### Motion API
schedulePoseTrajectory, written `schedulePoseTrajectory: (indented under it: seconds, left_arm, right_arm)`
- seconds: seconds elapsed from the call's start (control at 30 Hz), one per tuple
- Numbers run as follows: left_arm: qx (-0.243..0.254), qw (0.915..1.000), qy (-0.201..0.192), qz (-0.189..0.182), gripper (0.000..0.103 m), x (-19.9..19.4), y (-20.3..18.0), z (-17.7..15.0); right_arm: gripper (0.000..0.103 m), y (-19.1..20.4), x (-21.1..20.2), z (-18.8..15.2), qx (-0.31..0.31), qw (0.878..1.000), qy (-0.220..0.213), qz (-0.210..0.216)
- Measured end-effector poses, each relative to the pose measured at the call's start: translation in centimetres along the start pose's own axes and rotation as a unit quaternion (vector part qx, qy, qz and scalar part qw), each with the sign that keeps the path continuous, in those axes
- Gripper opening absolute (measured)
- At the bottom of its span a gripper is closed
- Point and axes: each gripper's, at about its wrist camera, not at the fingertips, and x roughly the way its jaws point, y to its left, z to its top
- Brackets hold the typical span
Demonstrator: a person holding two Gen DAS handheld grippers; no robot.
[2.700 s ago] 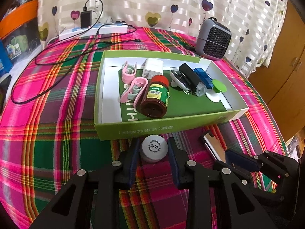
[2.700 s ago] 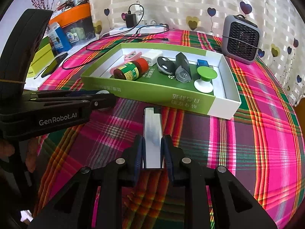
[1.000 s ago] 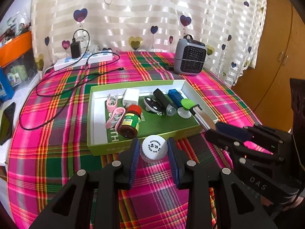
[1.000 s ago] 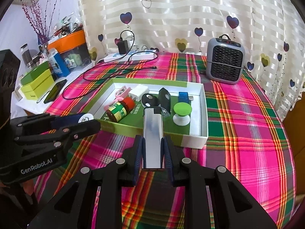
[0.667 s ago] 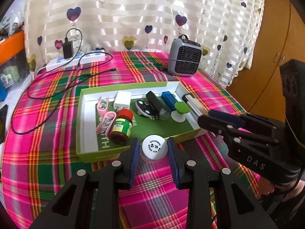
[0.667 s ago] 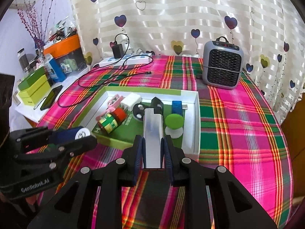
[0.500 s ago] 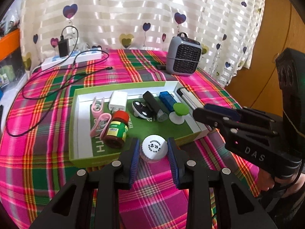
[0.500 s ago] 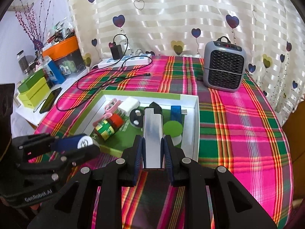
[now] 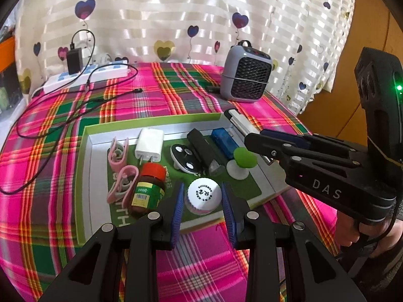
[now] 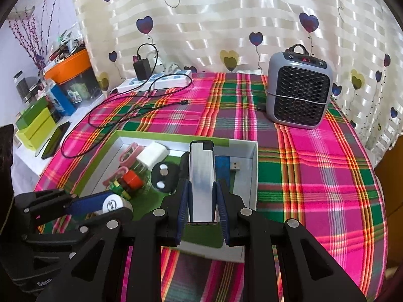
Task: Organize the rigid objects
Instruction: 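Lower the jar and lighter into the box and open both grippers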
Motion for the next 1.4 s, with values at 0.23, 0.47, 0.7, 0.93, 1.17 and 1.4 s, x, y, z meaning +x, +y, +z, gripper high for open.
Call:
schedulePoseTrajectory:
  seconds: [0.23,0.47,0.7,0.93,1.17,1.4]
  left_arm:
    - [-0.009,0.9999,0.009,0.001,0.028,1.4,0.5,0.3]
    - [-0.013,0.9997,0.020,0.004,0.028,2.6,0.8,0.3]
    - [-0.010,0.9995,0.029,0.007,0.029,3.4,0.8,0.2]
    - [-0.010,0.9993,0.034,0.009,0.029,4.0,0.9,0.2]
    - [-0.009,0.9991,0.040,0.009,0.029,4.4,1.0,0.2]
    - [-0.007,0.9989,0.045,0.012,0.029,4.8,0.9,0.3]
  right_arm:
    - [0.024,-0.6,1.6,0.9,0.000,1.000,0.012,-0.004]
    - [0.024,-0.4,3.3,1.1,-0.003,1.000,0.027,0.000]
    - [0.024,-0.4,4.7,1.2,-0.004,0.999,0.040,0.002]
    - [0.024,-0.3,5.3,1.2,-0.006,0.999,0.043,0.000]
    - [0.024,-0.4,5.7,1.2,-0.006,0.999,0.044,-0.002]
    - [0.024,-0.4,5.7,1.2,-0.006,0.999,0.044,-0.002]
